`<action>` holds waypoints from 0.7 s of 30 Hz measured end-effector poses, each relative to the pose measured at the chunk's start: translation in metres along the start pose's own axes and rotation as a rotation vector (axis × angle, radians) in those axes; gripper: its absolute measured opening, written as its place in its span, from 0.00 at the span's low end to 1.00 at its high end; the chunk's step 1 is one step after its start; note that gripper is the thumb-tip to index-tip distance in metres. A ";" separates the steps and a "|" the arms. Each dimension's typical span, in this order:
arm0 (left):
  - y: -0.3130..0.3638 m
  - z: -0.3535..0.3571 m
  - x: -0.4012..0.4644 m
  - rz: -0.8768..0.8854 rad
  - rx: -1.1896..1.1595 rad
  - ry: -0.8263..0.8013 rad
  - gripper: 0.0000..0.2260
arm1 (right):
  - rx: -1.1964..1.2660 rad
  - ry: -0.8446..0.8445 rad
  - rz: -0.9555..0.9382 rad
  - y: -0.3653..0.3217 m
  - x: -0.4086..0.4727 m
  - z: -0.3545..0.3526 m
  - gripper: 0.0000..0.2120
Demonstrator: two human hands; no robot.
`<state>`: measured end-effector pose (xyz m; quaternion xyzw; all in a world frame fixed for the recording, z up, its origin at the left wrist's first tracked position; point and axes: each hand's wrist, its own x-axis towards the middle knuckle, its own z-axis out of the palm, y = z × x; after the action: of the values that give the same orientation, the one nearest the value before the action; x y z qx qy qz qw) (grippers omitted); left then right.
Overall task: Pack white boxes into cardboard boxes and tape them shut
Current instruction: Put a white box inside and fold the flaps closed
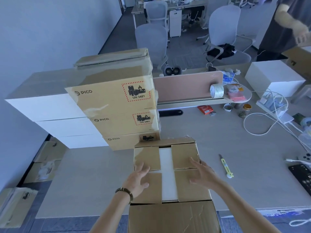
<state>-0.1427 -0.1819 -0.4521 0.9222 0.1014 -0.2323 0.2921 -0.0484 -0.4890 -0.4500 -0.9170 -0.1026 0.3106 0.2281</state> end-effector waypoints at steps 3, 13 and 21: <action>-0.002 0.005 -0.005 0.039 -0.063 0.026 0.29 | 0.007 0.027 0.022 0.003 -0.001 0.000 0.45; -0.010 0.019 -0.018 0.067 -0.102 0.090 0.28 | -0.020 0.067 0.014 0.014 -0.013 0.013 0.43; -0.032 0.035 -0.048 0.112 -0.189 0.276 0.22 | 0.084 0.017 -0.093 0.044 -0.030 0.022 0.30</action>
<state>-0.2074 -0.1789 -0.4698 0.9179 0.1104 -0.0763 0.3734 -0.0838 -0.5292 -0.4707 -0.9034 -0.1301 0.2960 0.2816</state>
